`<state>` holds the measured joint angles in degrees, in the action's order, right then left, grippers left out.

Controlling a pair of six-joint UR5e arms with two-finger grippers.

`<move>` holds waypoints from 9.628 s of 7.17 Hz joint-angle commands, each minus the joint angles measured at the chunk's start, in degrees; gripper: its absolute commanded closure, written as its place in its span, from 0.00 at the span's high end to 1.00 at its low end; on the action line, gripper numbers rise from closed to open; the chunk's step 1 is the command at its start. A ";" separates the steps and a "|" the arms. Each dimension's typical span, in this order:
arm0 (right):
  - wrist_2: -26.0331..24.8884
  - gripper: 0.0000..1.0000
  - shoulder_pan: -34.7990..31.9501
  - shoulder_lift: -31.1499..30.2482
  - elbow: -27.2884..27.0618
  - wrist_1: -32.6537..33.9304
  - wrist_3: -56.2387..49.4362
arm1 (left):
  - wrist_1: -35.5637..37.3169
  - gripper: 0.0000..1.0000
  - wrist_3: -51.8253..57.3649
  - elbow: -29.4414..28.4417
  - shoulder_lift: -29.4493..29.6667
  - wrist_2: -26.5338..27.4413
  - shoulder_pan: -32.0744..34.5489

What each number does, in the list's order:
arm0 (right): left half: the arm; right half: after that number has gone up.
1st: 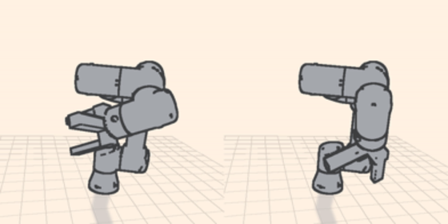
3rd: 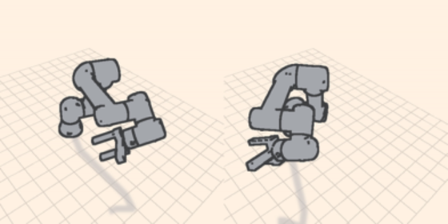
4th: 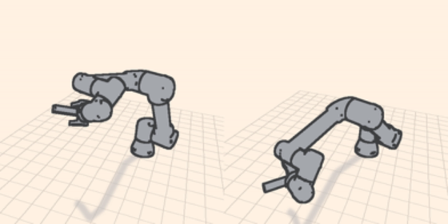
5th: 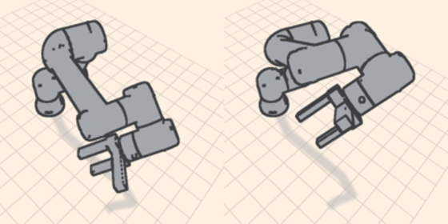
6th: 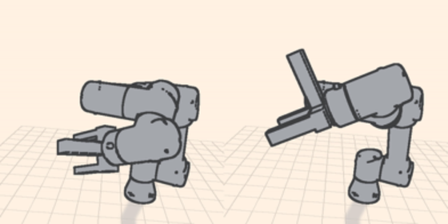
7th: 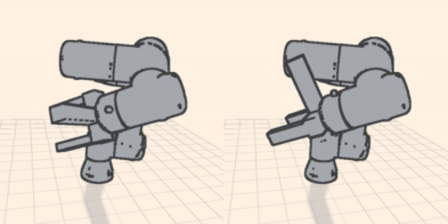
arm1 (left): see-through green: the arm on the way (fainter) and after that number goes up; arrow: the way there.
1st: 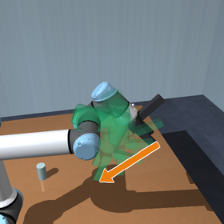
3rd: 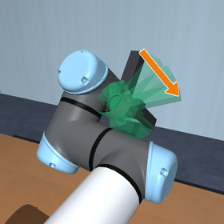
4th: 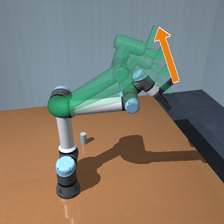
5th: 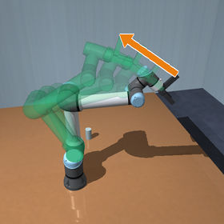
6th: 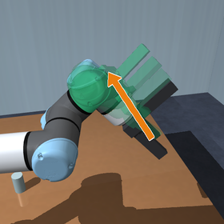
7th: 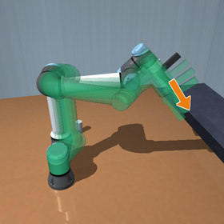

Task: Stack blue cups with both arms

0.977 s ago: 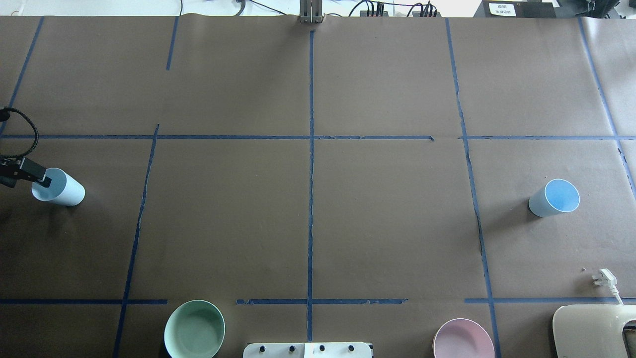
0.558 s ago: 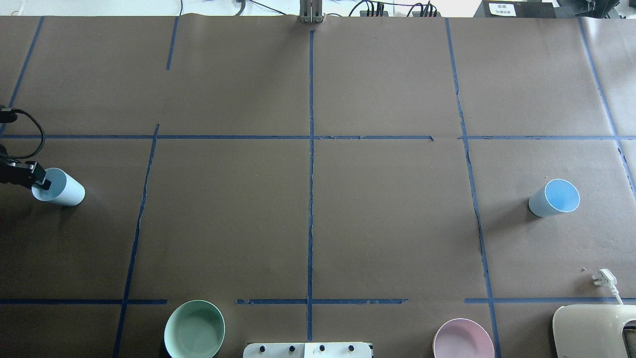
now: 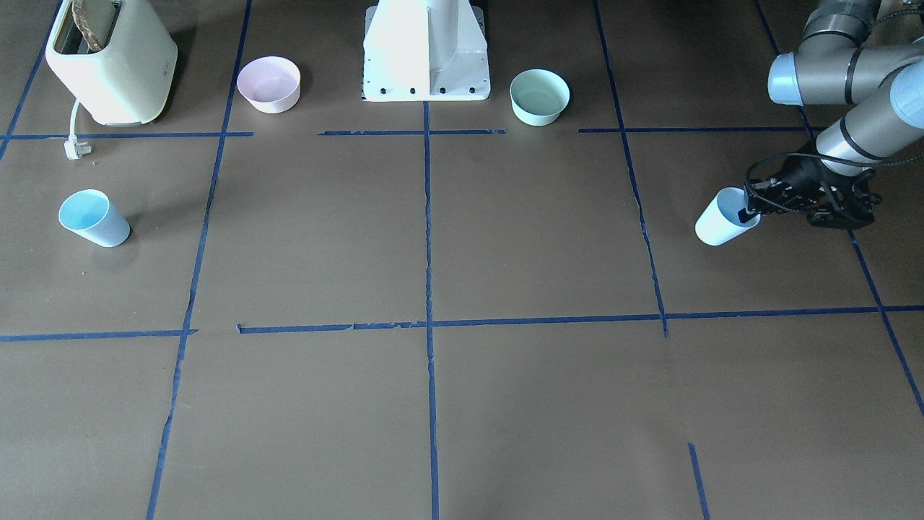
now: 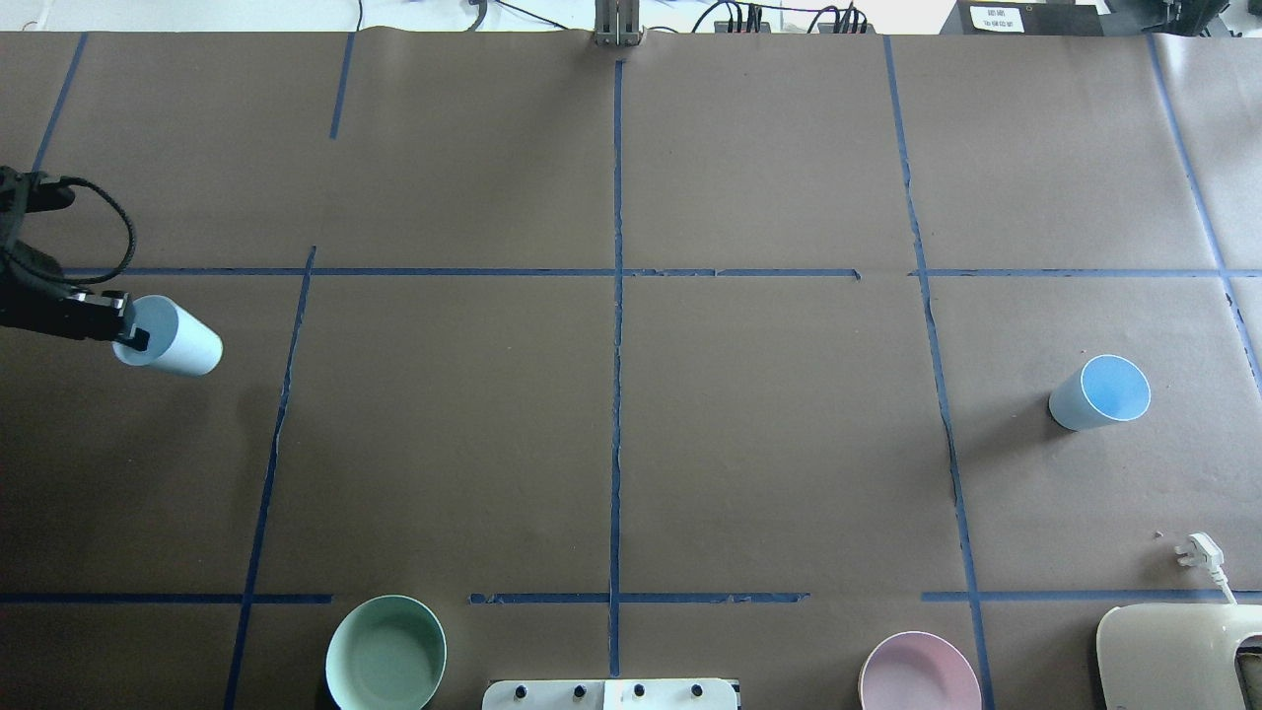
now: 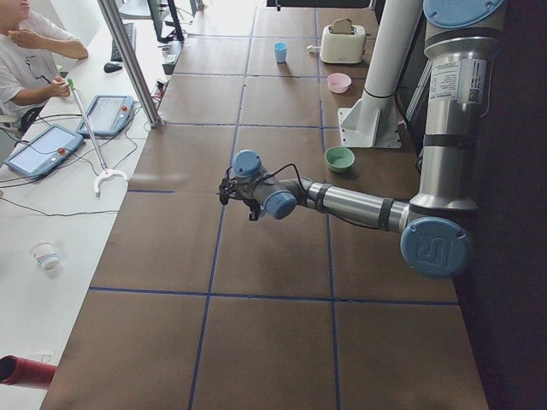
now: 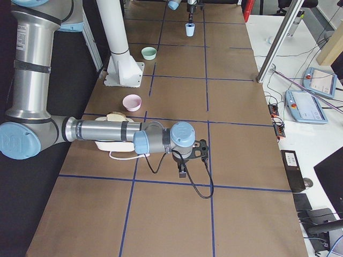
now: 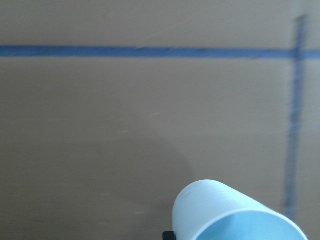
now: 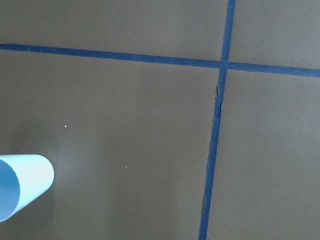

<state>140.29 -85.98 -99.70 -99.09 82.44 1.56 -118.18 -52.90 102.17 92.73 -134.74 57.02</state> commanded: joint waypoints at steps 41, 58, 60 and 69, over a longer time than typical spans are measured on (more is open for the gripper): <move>-5.55 0.00 35.67 17.90 -8.84 -15.82 61.19 | 25.37 1.00 -18.17 8.99 24.81 27.60 -25.03; -22.87 0.04 53.29 48.10 0.39 0.09 86.16 | 25.02 1.00 -8.88 11.38 17.49 27.08 -23.36; -23.92 1.00 53.37 48.45 0.56 0.26 86.25 | 25.02 1.00 -8.88 11.38 17.49 27.08 -23.36; -6.81 1.00 27.06 17.13 -12.62 6.50 36.96 | 27.29 1.00 43.58 8.77 0.89 5.13 11.47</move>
<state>130.67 -53.28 -75.71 -111.04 89.06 50.44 -91.77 -20.59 113.32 95.94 -126.11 61.01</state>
